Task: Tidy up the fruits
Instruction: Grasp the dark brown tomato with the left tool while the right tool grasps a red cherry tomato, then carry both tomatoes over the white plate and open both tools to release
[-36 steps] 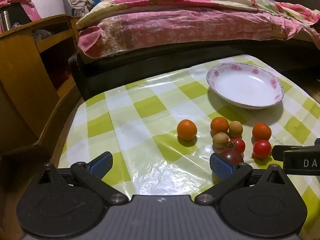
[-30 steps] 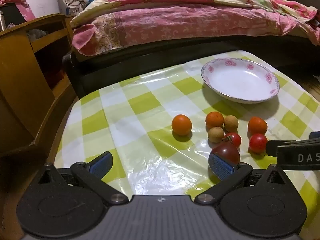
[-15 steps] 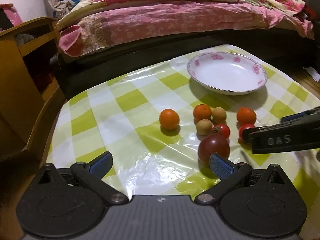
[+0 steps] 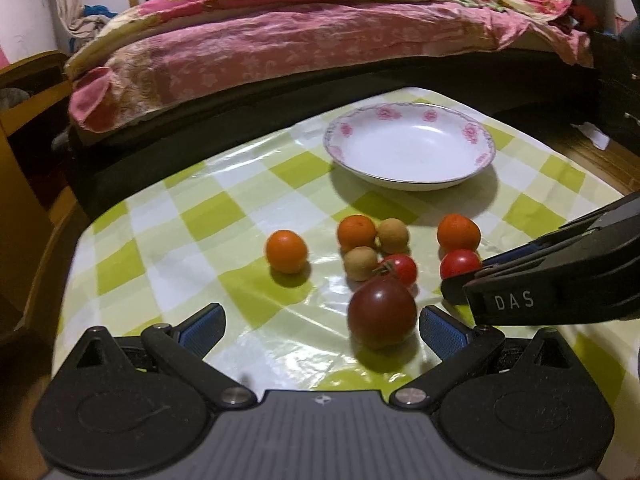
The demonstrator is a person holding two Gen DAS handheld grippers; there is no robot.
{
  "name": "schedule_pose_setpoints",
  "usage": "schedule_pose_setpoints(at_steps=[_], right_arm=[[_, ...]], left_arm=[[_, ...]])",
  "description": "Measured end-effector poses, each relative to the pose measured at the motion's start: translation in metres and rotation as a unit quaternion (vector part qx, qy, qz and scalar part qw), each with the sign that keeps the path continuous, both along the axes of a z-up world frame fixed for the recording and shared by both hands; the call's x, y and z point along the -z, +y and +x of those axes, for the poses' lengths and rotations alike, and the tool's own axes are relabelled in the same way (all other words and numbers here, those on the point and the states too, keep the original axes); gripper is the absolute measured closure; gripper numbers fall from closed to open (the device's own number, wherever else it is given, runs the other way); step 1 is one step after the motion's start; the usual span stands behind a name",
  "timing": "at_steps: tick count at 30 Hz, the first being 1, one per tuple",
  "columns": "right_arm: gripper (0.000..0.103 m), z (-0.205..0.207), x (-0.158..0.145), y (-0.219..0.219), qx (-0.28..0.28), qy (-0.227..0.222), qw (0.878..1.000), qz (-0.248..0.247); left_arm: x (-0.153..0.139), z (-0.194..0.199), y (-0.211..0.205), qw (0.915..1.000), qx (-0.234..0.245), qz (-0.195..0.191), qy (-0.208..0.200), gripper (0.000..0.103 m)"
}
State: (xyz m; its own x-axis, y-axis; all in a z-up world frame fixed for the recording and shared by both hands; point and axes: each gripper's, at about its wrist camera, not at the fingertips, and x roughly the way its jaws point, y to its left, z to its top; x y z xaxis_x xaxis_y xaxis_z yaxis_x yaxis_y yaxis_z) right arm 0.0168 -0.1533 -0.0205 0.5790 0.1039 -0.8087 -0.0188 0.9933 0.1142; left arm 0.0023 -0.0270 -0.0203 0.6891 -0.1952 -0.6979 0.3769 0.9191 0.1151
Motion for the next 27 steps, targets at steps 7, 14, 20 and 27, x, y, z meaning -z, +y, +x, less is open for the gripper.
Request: schedule_pose_setpoints(at_steps=[7,14,20,27], right_arm=[[0.077,0.000,-0.005,-0.005,-0.007,0.004,1.000,0.014],[0.077,-0.001,-0.001,-0.014,-0.006,0.017,0.999,0.029],[0.075,0.001,0.002,-0.015,-0.008,0.019,0.999,0.037],[0.076,0.003,0.001,-0.011,-0.015,0.016,0.999,0.025]], left_arm=[[0.004,0.008,-0.009,0.9991,0.025,-0.023,0.025,0.018],[0.015,0.014,-0.016,0.9976,0.028,-0.028,0.056,0.041],[0.013,0.014,-0.020,0.9972,0.036,-0.028,0.059,0.050],[0.008,0.014,-0.020,0.9967,0.040,-0.024,0.066,0.056]])
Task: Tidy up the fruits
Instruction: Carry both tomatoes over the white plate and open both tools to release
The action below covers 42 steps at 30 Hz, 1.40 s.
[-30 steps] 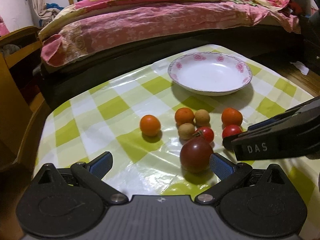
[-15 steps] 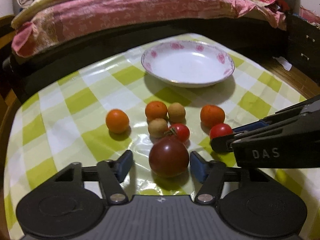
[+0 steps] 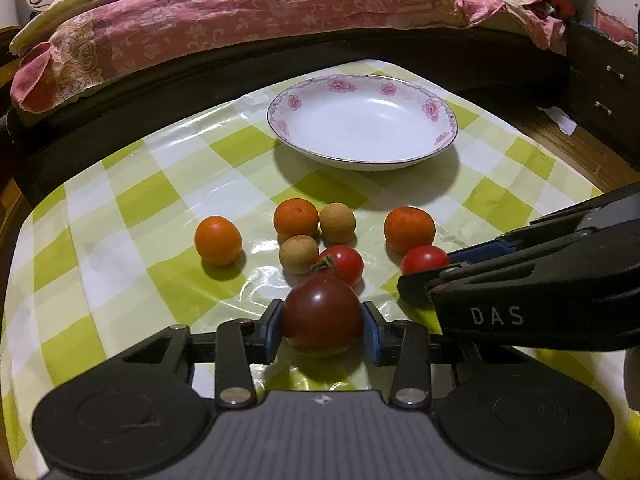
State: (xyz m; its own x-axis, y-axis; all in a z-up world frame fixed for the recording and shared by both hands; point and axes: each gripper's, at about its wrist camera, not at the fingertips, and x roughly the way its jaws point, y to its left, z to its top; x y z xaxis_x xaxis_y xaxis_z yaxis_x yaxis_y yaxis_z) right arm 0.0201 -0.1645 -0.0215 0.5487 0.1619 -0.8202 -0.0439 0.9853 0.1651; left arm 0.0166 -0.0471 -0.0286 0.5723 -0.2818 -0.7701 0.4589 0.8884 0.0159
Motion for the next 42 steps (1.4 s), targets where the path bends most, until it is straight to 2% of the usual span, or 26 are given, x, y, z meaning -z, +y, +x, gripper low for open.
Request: schedule_pose_setpoints(at_steps=[9,22,31,42], right_arm=[[0.077,-0.006,-0.009,-0.002,-0.001,-0.009,1.000,-0.012],[0.077,-0.008,-0.032,-0.013,0.011,-0.033,0.999,-0.007],[0.077,0.011,-0.049,-0.026,0.026,-0.051,0.998,-0.013],[0.077,0.048,-0.045,-0.044,0.035,-0.040,0.998,-0.030]], left_arm=[[-0.009,-0.002,-0.007,0.9997,0.001,0.023,0.000,0.057],[-0.034,0.003,-0.026,0.9995,0.019,0.021,-0.014,0.057],[-0.043,0.026,-0.022,0.9999,0.008,-0.001,-0.006,0.057],[-0.049,0.069,-0.036,0.9997,0.019,-0.006,-0.012,0.057]])
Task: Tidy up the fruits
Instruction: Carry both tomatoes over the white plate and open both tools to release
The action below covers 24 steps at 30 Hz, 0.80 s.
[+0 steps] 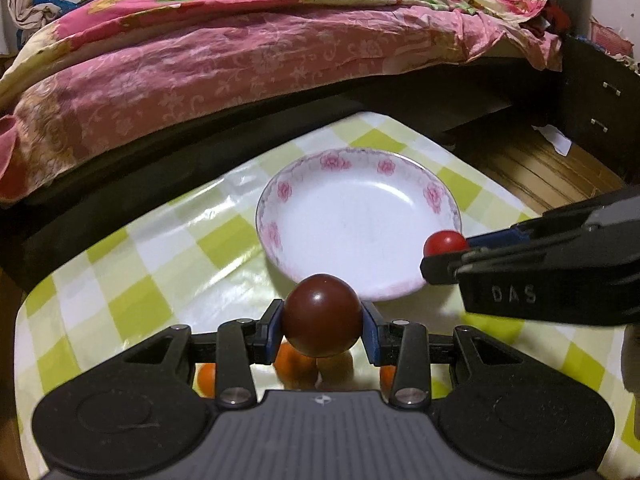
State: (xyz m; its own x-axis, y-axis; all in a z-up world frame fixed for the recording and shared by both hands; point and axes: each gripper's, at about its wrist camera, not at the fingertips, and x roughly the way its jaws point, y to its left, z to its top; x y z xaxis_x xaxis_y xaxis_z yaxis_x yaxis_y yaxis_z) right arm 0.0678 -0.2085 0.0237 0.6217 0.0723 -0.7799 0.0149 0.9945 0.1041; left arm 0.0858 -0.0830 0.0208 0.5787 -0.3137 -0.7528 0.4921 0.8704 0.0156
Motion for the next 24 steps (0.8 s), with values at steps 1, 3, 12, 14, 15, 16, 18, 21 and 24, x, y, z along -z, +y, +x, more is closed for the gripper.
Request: schedule_pose_setpoints(at_steps=[1,3,12,14,15,16,18,21,24], right_arm=[[0.077,0.004,0.001,-0.002,-0.001,0.001,1.000,0.000],[0.077,0.011,0.002,-0.003,-0.004,0.001,1.000,-0.005],[0.077,0.036,0.014,-0.013,-0.004,0.010,1.000,-0.018],[0.077,0.039,0.018,-0.014,-0.005,0.014,1.000,-0.019],[0.077,0.041,0.020,-0.014,-0.003,0.016,1.000,-0.019],[0.077,0.042,0.021,-0.015,-0.002,0.016,1.000,-0.018],[0.076,0.044,0.023,-0.016,-0.001,0.016,1.000,-0.018],[0.076,0.046,0.025,-0.017,0.003,0.015,1.000,-0.015],[0.076,0.047,0.027,-0.018,0.004,0.014,1.000,-0.014]], left_arm=[[0.000,0.005,-0.002,1.0000,0.001,0.000,-0.001,0.057],[0.002,0.012,-0.007,1.0000,0.005,0.005,-0.003,0.057],[0.008,0.034,-0.018,0.9999,0.011,0.010,-0.004,0.057],[0.011,0.036,-0.019,0.9999,0.011,0.012,-0.003,0.057],[0.011,0.038,-0.020,0.9999,0.011,0.011,-0.002,0.057],[0.012,0.039,-0.020,0.9999,0.011,0.010,0.000,0.057],[0.013,0.040,-0.020,0.9999,0.010,0.010,0.001,0.057],[0.015,0.041,-0.021,0.9998,0.012,0.015,0.000,0.057],[0.018,0.042,-0.022,0.9998,0.010,0.017,0.004,0.057]])
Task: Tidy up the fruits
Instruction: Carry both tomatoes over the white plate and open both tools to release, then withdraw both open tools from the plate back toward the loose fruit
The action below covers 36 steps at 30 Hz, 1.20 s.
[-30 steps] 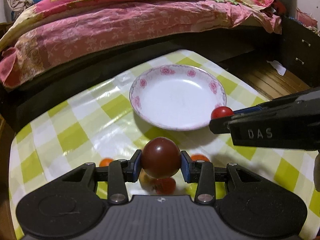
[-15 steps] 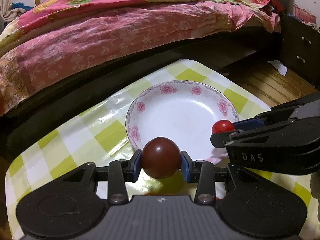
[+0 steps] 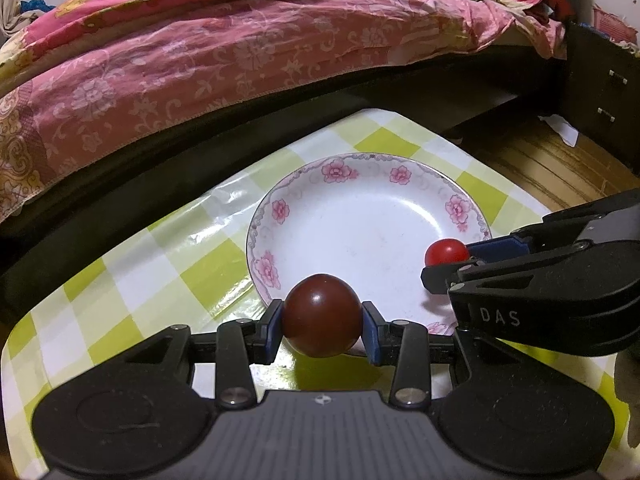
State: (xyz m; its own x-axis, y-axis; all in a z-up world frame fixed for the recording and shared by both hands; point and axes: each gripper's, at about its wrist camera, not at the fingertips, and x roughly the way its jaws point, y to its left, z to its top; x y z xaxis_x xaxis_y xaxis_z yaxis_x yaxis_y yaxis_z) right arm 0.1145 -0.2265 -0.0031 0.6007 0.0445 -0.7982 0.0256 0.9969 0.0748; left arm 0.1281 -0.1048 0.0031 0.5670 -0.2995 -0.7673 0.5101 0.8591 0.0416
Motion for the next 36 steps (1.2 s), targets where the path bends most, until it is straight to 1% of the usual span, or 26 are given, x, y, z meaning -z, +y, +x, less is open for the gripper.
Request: schedule_pose_setpoints(at_steps=[3,5,10,13,16,19,24,36], right_arm=[[0.075,0.000,0.000,0.000,0.001,-0.004,1.000,-0.001],[0.072,0.001,-0.001,-0.001,0.003,-0.006,1.000,0.001],[0.068,0.001,-0.002,-0.002,0.005,-0.010,1.000,0.006],[0.068,0.001,-0.002,-0.002,0.003,-0.010,1.000,0.007],[0.067,0.000,-0.003,-0.001,0.004,-0.014,1.000,0.005],[0.064,-0.001,-0.005,-0.002,0.009,-0.019,1.000,0.006],[0.064,-0.004,-0.007,-0.003,0.011,-0.023,1.000,0.008],[0.062,-0.016,-0.017,0.004,-0.003,-0.025,1.000,0.010]], left_arm=[[0.001,0.001,0.000,1.0000,-0.001,0.000,0.000,0.057],[0.001,0.002,-0.001,1.0000,-0.001,0.000,0.000,0.056],[0.001,0.000,-0.003,1.0000,0.002,0.007,-0.004,0.056],[0.000,0.000,-0.003,1.0000,0.002,0.007,-0.004,0.055],[-0.003,-0.002,-0.004,0.9998,0.003,0.011,-0.017,0.051],[-0.005,-0.003,-0.004,0.9996,0.005,0.014,-0.026,0.050],[-0.007,-0.004,-0.002,0.9994,0.004,0.016,-0.029,0.046],[-0.011,-0.013,0.007,0.9995,0.004,0.021,-0.024,0.046]])
